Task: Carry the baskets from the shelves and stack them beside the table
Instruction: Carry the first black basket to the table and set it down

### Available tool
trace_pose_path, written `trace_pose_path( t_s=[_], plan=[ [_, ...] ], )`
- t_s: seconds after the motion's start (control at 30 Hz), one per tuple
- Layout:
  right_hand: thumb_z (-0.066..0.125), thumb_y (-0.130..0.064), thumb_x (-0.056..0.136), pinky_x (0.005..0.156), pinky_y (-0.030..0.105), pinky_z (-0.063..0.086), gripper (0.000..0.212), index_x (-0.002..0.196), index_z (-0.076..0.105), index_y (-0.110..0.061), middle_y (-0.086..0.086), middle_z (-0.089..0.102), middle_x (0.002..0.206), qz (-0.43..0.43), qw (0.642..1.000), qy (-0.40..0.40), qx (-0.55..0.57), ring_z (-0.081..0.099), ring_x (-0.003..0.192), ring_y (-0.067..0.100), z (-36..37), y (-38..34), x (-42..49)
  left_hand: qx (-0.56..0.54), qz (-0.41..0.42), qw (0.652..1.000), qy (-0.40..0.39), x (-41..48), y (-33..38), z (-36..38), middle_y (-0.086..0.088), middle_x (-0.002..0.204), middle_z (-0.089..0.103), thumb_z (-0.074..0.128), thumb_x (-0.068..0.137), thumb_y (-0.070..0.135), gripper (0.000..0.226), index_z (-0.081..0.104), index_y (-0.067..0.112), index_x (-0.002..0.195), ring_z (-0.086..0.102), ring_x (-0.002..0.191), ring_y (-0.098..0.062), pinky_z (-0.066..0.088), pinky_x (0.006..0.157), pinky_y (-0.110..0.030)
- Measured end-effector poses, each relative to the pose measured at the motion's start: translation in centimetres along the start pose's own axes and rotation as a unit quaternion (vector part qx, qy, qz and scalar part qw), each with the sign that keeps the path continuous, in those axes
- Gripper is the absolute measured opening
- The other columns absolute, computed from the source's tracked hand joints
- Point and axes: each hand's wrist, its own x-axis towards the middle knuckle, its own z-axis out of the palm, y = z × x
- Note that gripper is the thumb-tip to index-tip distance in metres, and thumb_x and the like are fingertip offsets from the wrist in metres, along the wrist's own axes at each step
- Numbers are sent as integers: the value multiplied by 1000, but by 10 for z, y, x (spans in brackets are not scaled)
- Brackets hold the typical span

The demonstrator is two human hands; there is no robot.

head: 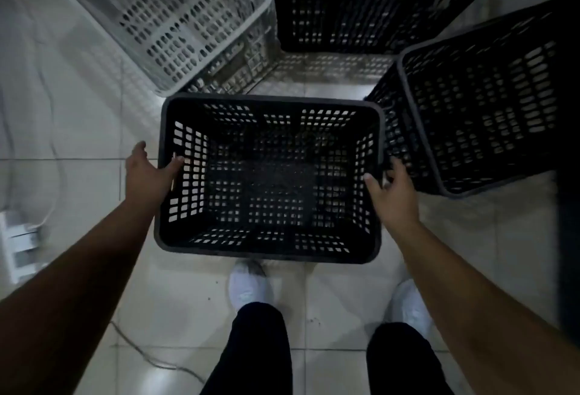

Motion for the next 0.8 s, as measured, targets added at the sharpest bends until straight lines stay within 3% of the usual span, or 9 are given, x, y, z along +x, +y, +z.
trace_pose_path(
  t_s=[0.13,0.3,0.4,0.53,0.7,0.8],
  plan=[
    [55,-29,97,98,43,44,62,152,28,-19,15,48,144,-10,998,36,-44,52,125,36,29,12,22,40,-39,997,-56,19,-30,27,-20,126,66,66,90,25,47,56,8,133,62,114,-40,45,91,-42],
    [49,-13,99,89,36,44,34,133,48,-8,18,62,126,1,998,5,-59,58,114,38,24,9,26,-5,-49,998,-46,18,-37,25,-12,94,70,54,91,15,17,60,12,106,68,84,-34,53,80,-42],
    [46,-11,99,89,37,46,30,128,51,-7,18,62,124,-6,999,6,-37,59,111,38,2,-7,6,-39,-66,996,-37,7,-32,6,-4,79,68,51,90,15,20,63,9,106,64,67,-27,52,63,-32],
    [45,-8,97,88,35,45,33,130,50,-6,21,60,125,6,1000,15,-22,58,112,38,-42,-26,-51,-29,-73,995,-64,-26,-24,-43,-22,99,71,50,80,26,34,64,11,107,69,88,-42,57,84,-55],
    [45,-8,98,82,27,38,33,130,49,-10,16,61,122,11,997,62,34,58,110,31,-110,-44,-161,-77,-59,994,-48,-104,9,-133,-10,95,71,53,75,28,21,60,31,95,71,86,-37,58,82,-55],
    [46,-11,98,73,22,34,32,130,50,-11,13,64,118,-17,990,120,67,58,100,24,-161,-62,-219,-98,-8,995,-32,-145,51,-201,2,88,70,57,77,35,14,61,45,85,71,81,-30,59,78,-50]
  ],
)
